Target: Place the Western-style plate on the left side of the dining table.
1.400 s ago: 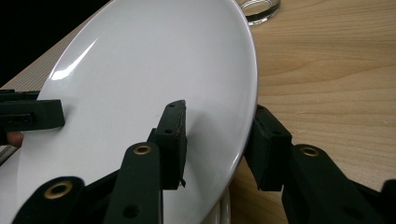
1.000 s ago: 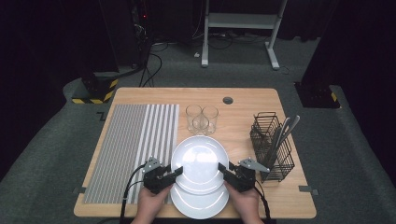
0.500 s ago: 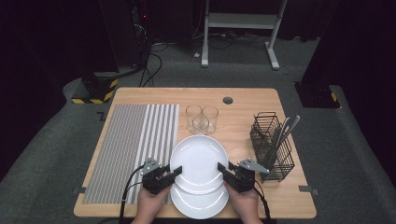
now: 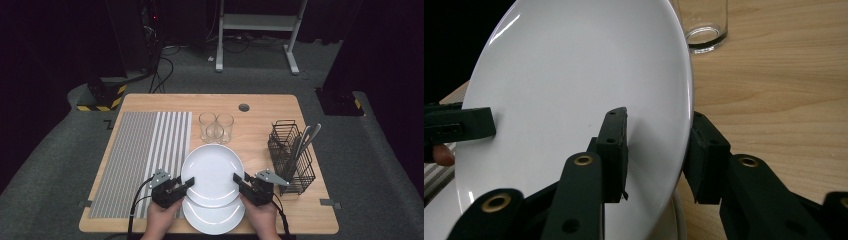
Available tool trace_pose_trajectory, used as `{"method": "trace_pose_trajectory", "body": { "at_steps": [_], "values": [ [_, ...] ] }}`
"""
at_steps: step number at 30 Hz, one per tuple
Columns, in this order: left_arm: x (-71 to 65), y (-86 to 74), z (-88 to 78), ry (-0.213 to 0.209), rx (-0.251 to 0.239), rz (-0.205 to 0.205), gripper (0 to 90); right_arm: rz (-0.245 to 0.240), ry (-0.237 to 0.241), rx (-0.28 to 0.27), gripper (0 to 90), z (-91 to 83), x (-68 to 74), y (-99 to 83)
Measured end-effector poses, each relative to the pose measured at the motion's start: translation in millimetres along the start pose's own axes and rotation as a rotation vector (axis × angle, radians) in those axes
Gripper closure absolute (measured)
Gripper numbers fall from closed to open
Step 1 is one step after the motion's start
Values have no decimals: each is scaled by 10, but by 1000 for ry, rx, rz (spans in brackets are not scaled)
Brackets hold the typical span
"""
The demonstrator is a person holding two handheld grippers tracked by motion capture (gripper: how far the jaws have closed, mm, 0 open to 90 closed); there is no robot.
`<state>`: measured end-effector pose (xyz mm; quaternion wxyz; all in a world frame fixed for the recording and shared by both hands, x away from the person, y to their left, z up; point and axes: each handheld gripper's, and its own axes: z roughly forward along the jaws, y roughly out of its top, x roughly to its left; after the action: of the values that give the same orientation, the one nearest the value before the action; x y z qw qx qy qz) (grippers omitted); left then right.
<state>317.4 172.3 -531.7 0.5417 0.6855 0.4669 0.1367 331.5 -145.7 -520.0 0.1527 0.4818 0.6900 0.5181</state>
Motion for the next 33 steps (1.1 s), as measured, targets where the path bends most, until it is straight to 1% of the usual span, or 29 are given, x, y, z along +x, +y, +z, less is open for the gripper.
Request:
{"method": "trace_pose_trajectory", "body": {
  "at_steps": [3,4,6,11,13,17,20,24,28,33],
  "values": [
    [-7,17,-11,1,-7,0,614,-3,-2,-16,660,-25,16,27],
    [-17,25,-14,-2,-12,-7,617,-3,-2,-18,663,-31,20,35],
    [-31,43,-18,-1,-18,4,626,-2,-3,-33,672,-54,23,59],
    [-52,78,-22,1,-26,11,642,-6,-1,-52,689,-100,25,124],
    [-57,94,-19,-1,-26,2,647,-13,-2,-57,699,-119,35,154],
    [-74,125,-22,12,-39,8,661,-21,3,-86,713,-162,55,245],
    [-68,145,-45,18,-49,10,673,-30,5,-92,708,-161,73,285],
    [-39,163,-78,1,-72,-11,684,-26,17,-99,708,-148,88,301],
    [-18,202,-96,-11,-86,-18,692,-14,24,-95,705,-122,82,303],
    [-3,238,-106,-9,-92,-11,697,-9,30,-102,704,-101,82,323]
  ]
}}
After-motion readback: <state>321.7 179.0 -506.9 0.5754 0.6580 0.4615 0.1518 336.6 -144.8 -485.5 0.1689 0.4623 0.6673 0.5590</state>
